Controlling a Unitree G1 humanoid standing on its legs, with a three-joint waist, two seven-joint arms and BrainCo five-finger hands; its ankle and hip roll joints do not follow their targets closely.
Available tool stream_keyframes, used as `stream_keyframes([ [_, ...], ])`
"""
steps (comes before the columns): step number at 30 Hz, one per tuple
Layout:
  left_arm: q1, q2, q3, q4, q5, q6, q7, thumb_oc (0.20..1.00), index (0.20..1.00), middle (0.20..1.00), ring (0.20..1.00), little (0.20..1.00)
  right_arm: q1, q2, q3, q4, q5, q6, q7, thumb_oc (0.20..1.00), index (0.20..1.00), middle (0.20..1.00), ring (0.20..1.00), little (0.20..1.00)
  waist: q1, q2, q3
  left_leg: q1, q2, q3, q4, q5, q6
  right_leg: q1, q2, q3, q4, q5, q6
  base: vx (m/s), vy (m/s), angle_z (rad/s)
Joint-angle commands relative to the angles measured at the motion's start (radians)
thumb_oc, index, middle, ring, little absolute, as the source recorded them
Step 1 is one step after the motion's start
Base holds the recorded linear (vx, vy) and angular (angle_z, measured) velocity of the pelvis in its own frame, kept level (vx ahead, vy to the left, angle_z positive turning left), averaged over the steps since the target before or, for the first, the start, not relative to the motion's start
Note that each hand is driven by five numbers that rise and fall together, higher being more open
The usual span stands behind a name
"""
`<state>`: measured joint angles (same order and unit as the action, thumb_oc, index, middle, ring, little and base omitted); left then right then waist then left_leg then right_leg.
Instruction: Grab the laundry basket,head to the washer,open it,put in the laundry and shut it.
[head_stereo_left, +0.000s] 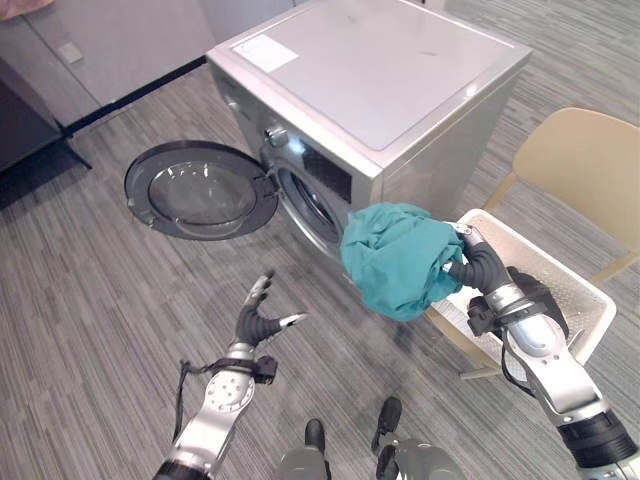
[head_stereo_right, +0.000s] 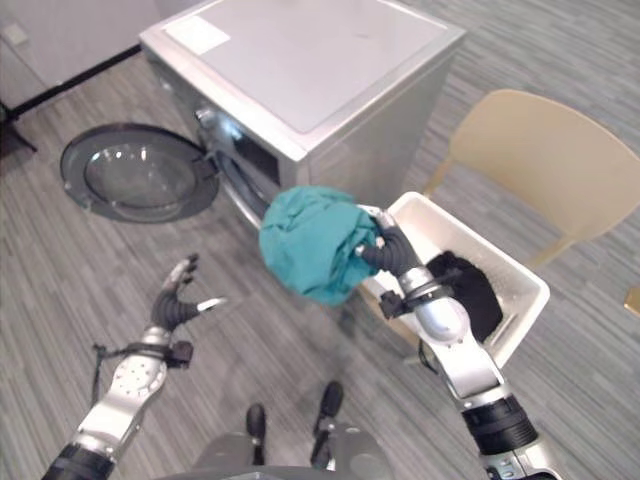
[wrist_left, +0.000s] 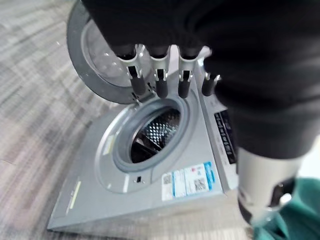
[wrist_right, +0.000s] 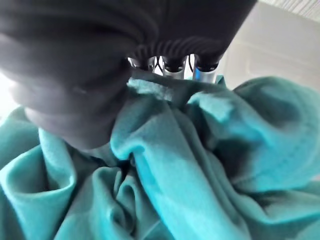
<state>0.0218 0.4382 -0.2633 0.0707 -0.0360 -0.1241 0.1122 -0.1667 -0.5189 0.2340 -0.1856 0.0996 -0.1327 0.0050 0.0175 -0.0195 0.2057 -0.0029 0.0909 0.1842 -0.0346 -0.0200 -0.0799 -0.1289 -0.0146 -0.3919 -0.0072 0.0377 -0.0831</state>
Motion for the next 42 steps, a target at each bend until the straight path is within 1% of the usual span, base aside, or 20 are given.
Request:
stream_keyframes([
  [1, -0.033, 0.06, -0.061, -0.05, 0.09, -0.062, -0.031, 1.0, 1.0, 1.0, 1.0, 1.0, -0.046, 0.051, 0.069, -0.037, 0.071, -0.067, 0.033, 0.2, 0.2, 0.2, 0.2, 0.2, -0.011, -0.05, -0.082, -0.045, -0.037, -0.028, -0.017, 0.015, 0.014, 0.11, -0.03, 0.102, -0.043, -0.092, 0.153, 0.03, 0.075, -0.13],
  [6, -0.1, 0.042, -0.127, -0.061, 0.118, -0.058, -0.012, 1.0, 1.0, 1.0, 1.0, 1.0, -0.078, 0.075, 0.143, -0.007, 0.088, -0.054, 0.042, 0.2, 0.2, 0.2, 0.2, 0.2, -0.013, -0.067, -0.101, -0.019, -0.043, -0.027, -0.032, 0.015, 0.023, 0.129, -0.031, 0.115, -0.035, -0.093, 0.157, 0.03, 0.059, 0.04],
  [14, -0.235, 0.033, -0.219, -0.042, 0.28, -0.041, 0.106, 1.0, 1.0, 1.0, 1.0, 1.0, -0.12, 0.175, 0.261, 0.067, 0.199, -0.022, 0.047, 0.2, 0.2, 0.2, 0.2, 0.2, -0.012, -0.088, -0.127, 0.016, -0.058, -0.021, -0.043, -0.001, 0.036, 0.146, -0.034, 0.142, -0.025, -0.089, 0.17, 0.04, 0.032, -0.04],
  [17, -0.252, 0.006, -0.236, -0.033, 0.284, -0.028, 0.139, 1.0, 1.0, 1.0, 1.0, 1.0, -0.096, 0.216, 0.292, 0.104, 0.263, -0.005, 0.038, 0.2, 0.2, 0.2, 0.2, 0.2, -0.013, -0.091, -0.132, 0.023, -0.065, -0.023, -0.047, -0.005, 0.04, 0.151, -0.037, 0.149, -0.027, -0.083, 0.174, 0.03, 0.029, -0.06],
  [19, -0.249, -0.001, -0.241, -0.03, 0.277, -0.024, 0.138, 1.0, 1.0, 1.0, 1.0, 1.0, -0.091, 0.231, 0.295, 0.113, 0.279, 0.007, 0.032, 0.2, 0.2, 0.2, 0.2, 0.2, -0.014, -0.09, -0.134, 0.024, -0.065, -0.022, -0.048, -0.005, 0.041, 0.151, -0.038, 0.153, -0.028, -0.082, 0.176, 0.01, 0.016, -0.01],
  [20, -0.259, -0.013, -0.25, -0.017, 0.26, -0.021, 0.139, 0.263, 0.263, 0.263, 0.263, 0.263, -0.089, 0.25, 0.304, 0.137, 0.312, 0.006, 0.024, 0.2, 0.2, 0.2, 0.2, 0.2, -0.014, -0.089, -0.137, 0.025, -0.067, -0.022, -0.05, -0.005, 0.042, 0.151, -0.038, 0.158, -0.03, -0.078, 0.177, 0.0, 0.0, 0.0],
  [21, -0.26, -0.013, -0.251, -0.015, 0.26, -0.021, 0.139, 0.2, 0.2, 0.2, 0.2, 0.2, -0.089, 0.25, 0.303, 0.138, 0.313, 0.005, 0.024, 0.2, 0.2, 0.2, 0.2, 0.2, -0.014, -0.089, -0.137, 0.025, -0.067, -0.022, -0.051, -0.005, 0.042, 0.151, -0.038, 0.158, -0.03, -0.078, 0.177, 0.01, 0.031, -0.01],
  [24, -0.257, -0.025, -0.257, -0.005, 0.227, -0.017, 0.135, 0.2, 0.2, 0.2, 0.2, 0.2, -0.089, 0.275, 0.31, 0.158, 0.344, 0.014, 0.016, 0.2, 0.2, 0.2, 0.2, 0.2, -0.015, -0.086, -0.14, 0.026, -0.069, -0.021, -0.053, -0.006, 0.044, 0.151, -0.04, 0.162, -0.032, -0.075, 0.179, 0.0, 0.0, 0.0],
  [25, -0.254, -0.037, -0.253, 0.005, 0.188, -0.012, 0.137, 0.2, 0.2, 0.2, 0.2, 0.2, -0.091, 0.289, 0.308, 0.17, 0.363, 0.016, 0.0, 0.209, 0.209, 0.209, 0.209, 0.209, -0.015, -0.084, -0.144, 0.026, -0.069, -0.019, -0.053, -0.007, 0.044, 0.15, -0.039, 0.167, -0.034, -0.072, 0.18, 0.0, 0.0, 0.0],
  [26, -0.248, -0.042, -0.25, 0.01, 0.172, -0.011, 0.136, 0.2, 0.2, 0.2, 0.2, 0.2, -0.088, 0.299, 0.31, 0.176, 0.379, 0.02, 0.003, 0.404, 0.404, 0.404, 0.404, 0.404, -0.015, -0.082, -0.145, 0.027, -0.069, -0.02, -0.053, -0.007, 0.044, 0.15, -0.04, 0.168, -0.035, -0.07, 0.18, 0.01, 0.038, -0.02],
  [27, -0.239, -0.043, -0.239, 0.013, 0.15, -0.009, 0.144, 0.2, 0.2, 0.2, 0.2, 0.2, -0.086, 0.304, 0.303, 0.183, 0.391, 0.018, -0.011, 1.0, 1.0, 1.0, 1.0, 1.0, -0.016, -0.08, -0.147, 0.026, -0.07, -0.018, -0.053, -0.007, 0.044, 0.152, -0.041, 0.172, -0.038, -0.066, 0.181, 0.0, 0.0, 0.0],
  [31, -0.227, -0.041, -0.225, 0.014, 0.137, -0.007, 0.147, 0.2, 0.2, 0.2, 0.2, 0.2, -0.08, 0.301, 0.297, 0.18, 0.391, 0.02, -0.015, 1.0, 1.0, 1.0, 1.0, 1.0, -0.016, -0.078, -0.149, 0.025, -0.071, -0.02, -0.053, -0.006, 0.044, 0.151, -0.042, 0.173, -0.04, -0.063, 0.181, 0.0, 0.007, -0.01],
  [33, -0.204, -0.036, -0.199, 0.013, 0.126, -0.006, 0.155, 0.2, 0.2, 0.2, 0.2, 0.2, -0.073, 0.281, 0.274, 0.162, 0.347, 0.018, -0.021, 1.0, 1.0, 1.0, 1.0, 1.0, -0.016, -0.076, -0.151, 0.026, -0.071, -0.022, -0.053, -0.005, 0.044, 0.153, -0.042, 0.174, -0.04, -0.061, 0.183, 0.0, 0.0, 0.0],
  [34, -0.195, -0.035, -0.188, 0.011, 0.121, -0.006, 0.157, 0.2, 0.2, 0.2, 0.2, 0.2, -0.072, 0.266, 0.262, 0.149, 0.308, 0.014, -0.03, 1.0, 1.0, 1.0, 1.0, 1.0, -0.017, -0.075, -0.153, 0.027, -0.071, -0.023, -0.053, -0.006, 0.044, 0.154, -0.042, 0.174, -0.041, -0.06, 0.184, 0.0, 0.0, 0.0],
  [35, -0.177, -0.029, -0.159, 0.0, 0.117, -0.008, 0.161, 0.2, 0.2, 0.2, 0.2, 0.2, -0.075, 0.229, 0.229, 0.113, 0.205, 0.005, -0.046, 1.0, 1.0, 1.0, 1.0, 1.0, -0.017, -0.074, -0.155, 0.028, -0.072, -0.024, -0.053, -0.006, 0.044, 0.156, -0.042, 0.174, -0.043, -0.06, 0.184, 0.0, 0.0, 0.0],
  [36, -0.176, -0.029, -0.159, -0.001, 0.116, -0.008, 0.16, 0.2, 0.2, 0.2, 0.2, 0.2, -0.073, 0.228, 0.229, 0.111, 0.203, 0.007, -0.047, 1.0, 1.0, 1.0, 1.0, 1.0, -0.018, -0.074, -0.155, 0.028, -0.072, -0.024, -0.053, -0.006, 0.044, 0.157, -0.042, 0.173, -0.043, -0.06, 0.184, 0.0, 0.0, 0.0],
  [38, -0.147, -0.021, -0.118, -0.017, 0.113, -0.015, 0.168, 0.2, 0.2, 0.2, 0.2, 0.2, -0.067, 0.176, 0.179, 0.067, 0.074, -0.006, -0.077, 1.0, 1.0, 1.0, 1.0, 1.0, -0.018, -0.072, -0.158, 0.03, -0.074, -0.026, -0.053, -0.007, 0.045, 0.159, -0.042, 0.174, -0.044, -0.06, 0.185, 0.0, 0.0, 0.0],
  [39, -0.117, -0.012, -0.081, -0.031, 0.115, -0.022, 0.175, 0.2, 0.2, 0.2, 0.2, 0.2, -0.053, 0.128, 0.125, 0.024, -0.026, -0.02, -0.104, 1.0, 1.0, 1.0, 1.0, 1.0, -0.02, -0.071, -0.159, 0.033, -0.074, -0.026, -0.053, -0.007, 0.046, 0.162, -0.041, 0.174, -0.045, -0.06, 0.187, 0.0, 0.0, 0.0],
  [40, -0.078, -0.004, -0.036, -0.045, 0.112, -0.029, 0.183, 0.2, 0.2, 0.2, 0.2, 0.2, -0.022, 0.089, 0.067, -0.018, -0.081, -0.03, -0.12, 1.0, 1.0, 1.0, 1.0, 1.0, -0.023, -0.068, -0.16, 0.035, -0.074, -0.027, -0.053, -0.008, 0.047, 0.164, -0.042, 0.174, -0.047, -0.059, 0.189, 0.0, 0.0, 0.0],
  [42, -0.058, 0.0, -0.012, -0.052, 0.108, -0.032, 0.181, 0.2, 0.2, 0.2, 0.2, 0.2, 0.0, 0.067, 0.036, -0.043, -0.102, -0.034, -0.122, 1.0, 1.0, 1.0, 1.0, 1.0, -0.025, -0.067, -0.161, 0.036, -0.075, -0.027, -0.053, -0.008, 0.047, 0.164, -0.042, 0.175, -0.049, -0.057, 0.19, 0.0, 0.0, 0.0],
])
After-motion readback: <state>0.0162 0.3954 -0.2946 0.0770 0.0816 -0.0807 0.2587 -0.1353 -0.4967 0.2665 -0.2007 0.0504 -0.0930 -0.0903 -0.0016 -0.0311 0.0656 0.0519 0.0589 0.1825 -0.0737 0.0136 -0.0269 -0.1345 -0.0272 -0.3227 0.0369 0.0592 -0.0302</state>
